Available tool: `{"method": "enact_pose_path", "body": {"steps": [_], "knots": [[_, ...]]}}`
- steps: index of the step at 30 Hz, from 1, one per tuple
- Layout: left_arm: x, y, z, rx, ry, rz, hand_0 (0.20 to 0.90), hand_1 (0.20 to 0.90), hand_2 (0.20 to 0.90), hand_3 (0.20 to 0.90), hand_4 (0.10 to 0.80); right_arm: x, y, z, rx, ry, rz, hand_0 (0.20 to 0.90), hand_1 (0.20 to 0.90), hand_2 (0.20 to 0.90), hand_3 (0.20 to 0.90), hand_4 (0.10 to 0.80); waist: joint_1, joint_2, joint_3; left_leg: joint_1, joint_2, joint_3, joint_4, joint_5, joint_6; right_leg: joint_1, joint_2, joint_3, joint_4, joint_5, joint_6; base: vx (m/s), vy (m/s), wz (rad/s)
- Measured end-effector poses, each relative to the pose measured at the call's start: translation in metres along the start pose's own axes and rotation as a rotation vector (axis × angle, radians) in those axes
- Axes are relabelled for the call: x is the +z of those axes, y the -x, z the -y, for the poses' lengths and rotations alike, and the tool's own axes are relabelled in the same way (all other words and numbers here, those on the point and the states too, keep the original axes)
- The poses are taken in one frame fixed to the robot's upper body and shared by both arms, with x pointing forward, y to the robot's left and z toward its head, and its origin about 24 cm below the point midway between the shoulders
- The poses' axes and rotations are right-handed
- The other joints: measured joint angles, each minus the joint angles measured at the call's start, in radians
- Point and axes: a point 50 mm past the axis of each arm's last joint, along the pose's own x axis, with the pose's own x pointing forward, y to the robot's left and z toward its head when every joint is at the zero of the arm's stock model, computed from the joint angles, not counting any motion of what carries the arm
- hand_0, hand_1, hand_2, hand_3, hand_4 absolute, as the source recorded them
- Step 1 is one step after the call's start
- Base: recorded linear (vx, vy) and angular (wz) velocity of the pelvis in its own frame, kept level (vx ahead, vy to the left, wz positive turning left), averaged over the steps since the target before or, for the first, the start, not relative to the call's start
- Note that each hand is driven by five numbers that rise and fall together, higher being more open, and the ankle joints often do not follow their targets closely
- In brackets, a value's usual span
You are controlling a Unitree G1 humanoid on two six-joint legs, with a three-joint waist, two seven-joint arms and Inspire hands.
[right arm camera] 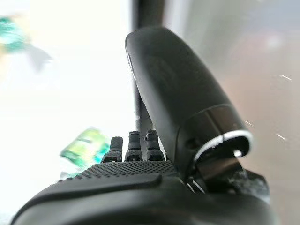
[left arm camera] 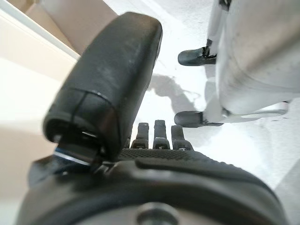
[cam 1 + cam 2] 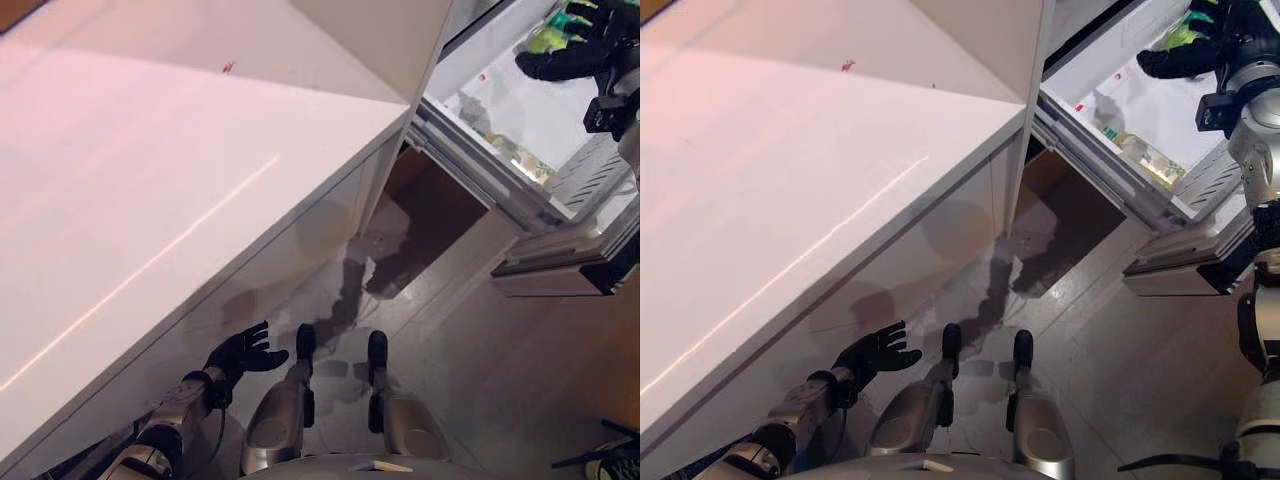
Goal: Put drinks into fridge and close the fridge
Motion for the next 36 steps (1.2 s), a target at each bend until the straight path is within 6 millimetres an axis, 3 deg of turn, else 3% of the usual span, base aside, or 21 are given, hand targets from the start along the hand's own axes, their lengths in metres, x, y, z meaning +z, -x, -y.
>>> {"method": "enact_pose_path", "body": {"steps": [6, 11, 13, 18, 23, 27, 31, 36], "knots": [[-0.008, 0.001, 0.002, 0.029, -0.043, -0.003, 0.9, 0.9, 0.9, 0.9, 0.8, 0.009, 0.01, 0.016, -0.145, -0.157, 0.138, 0.9, 0.9, 0.9, 0.9, 0.8, -0.031, -0.027, -0.016, 0.015, 0.002, 0.021, 0.0, -0.002, -0.001, 0.006, 0.0, 0.02, 0.0, 0.001, 0.002, 0.073, 0.06, -0.12], [-0.023, 0.003, 0.006, 0.066, 0.002, -0.031, 0.9, 0.9, 0.9, 0.9, 0.8, 0.0, 0.027, 0.039, -0.342, -0.354, 0.203, 0.9, 0.9, 0.9, 0.9, 0.8, -0.037, -0.039, -0.052, 0.04, 0.002, 0.039, 0.0, -0.016, 0.0, 0.021, 0.001, 0.042, 0.0, 0.001, 0.002, 0.081, 0.065, -0.14], [-0.032, 0.006, 0.005, 0.086, 0.012, -0.06, 0.9, 0.9, 0.9, 0.9, 0.8, -0.017, 0.035, 0.045, -0.38, -0.406, 0.165, 0.9, 0.9, 0.9, 0.9, 0.8, -0.037, -0.047, -0.086, 0.048, 0.002, 0.05, 0.0, -0.022, 0.001, 0.024, 0.001, 0.052, 0.0, 0.001, 0.002, 0.064, 0.088, -0.17], [-0.06, 0.015, 0.002, 0.123, 0.015, -0.159, 0.9, 0.9, 0.9, 0.9, 0.8, -0.071, 0.051, 0.036, -0.408, -0.534, -0.003, 0.9, 0.9, 0.9, 0.9, 0.8, -0.066, -0.054, -0.171, 0.091, -0.002, 0.066, -0.001, -0.036, 0.006, 0.058, 0.0, 0.071, 0.0, -0.004, 0.009, 0.014, 0.08, -0.11], [-0.072, 0.018, 0.009, 0.139, 0.03, -0.185, 0.9, 0.9, 0.9, 0.9, 0.8, -0.125, 0.076, 0.02, -0.425, -0.61, -0.174, 0.9, 0.9, 0.9, 0.9, 0.8, -0.084, -0.055, -0.237, 0.106, -0.004, 0.07, -0.006, -0.047, 0.005, 0.073, -0.007, 0.072, -0.001, -0.015, 0.023, -0.014, 0.054, -0.02], [-0.079, 0.02, 0.014, 0.137, 0.047, -0.21, 0.9, 0.9, 0.9, 0.9, 0.8, -0.155, 0.097, 0.009, -0.446, -0.623, -0.276, 0.9, 0.9, 0.9, 0.9, 0.8, -0.083, -0.052, -0.269, 0.113, -0.003, 0.065, -0.006, -0.046, 0.006, 0.082, -0.008, 0.067, -0.001, -0.015, 0.023, 0.02, 0.044, 0.04], [-0.094, 0.024, 0.017, 0.179, 0.06, -0.279, 0.9, 0.9, 0.9, 0.9, 0.8, -0.17, 0.107, -0.003, -0.466, -0.651, -0.328, 0.9, 0.9, 0.9, 0.9, 0.8, -0.078, -0.051, -0.269, 0.138, -0.004, 0.055, -0.006, -0.042, 0.012, 0.112, -0.009, 0.057, -0.001, -0.02, 0.022, 0.056, 0.04, 0.08], [-0.107, 0.032, 0.009, 0.241, 0.02, -0.346, 0.9, 0.9, 0.9, 0.9, 0.8, -0.181, 0.112, -0.002, -0.499, -0.642, -0.366, 0.9, 0.9, 0.9, 0.9, 0.8, -0.057, -0.049, -0.274, 0.162, -0.01, 0.02, -0.005, -0.042, 0.013, 0.15, -0.015, 0.031, -0.001, -0.028, 0.02, 0.096, 0.031, 0.21]]}}
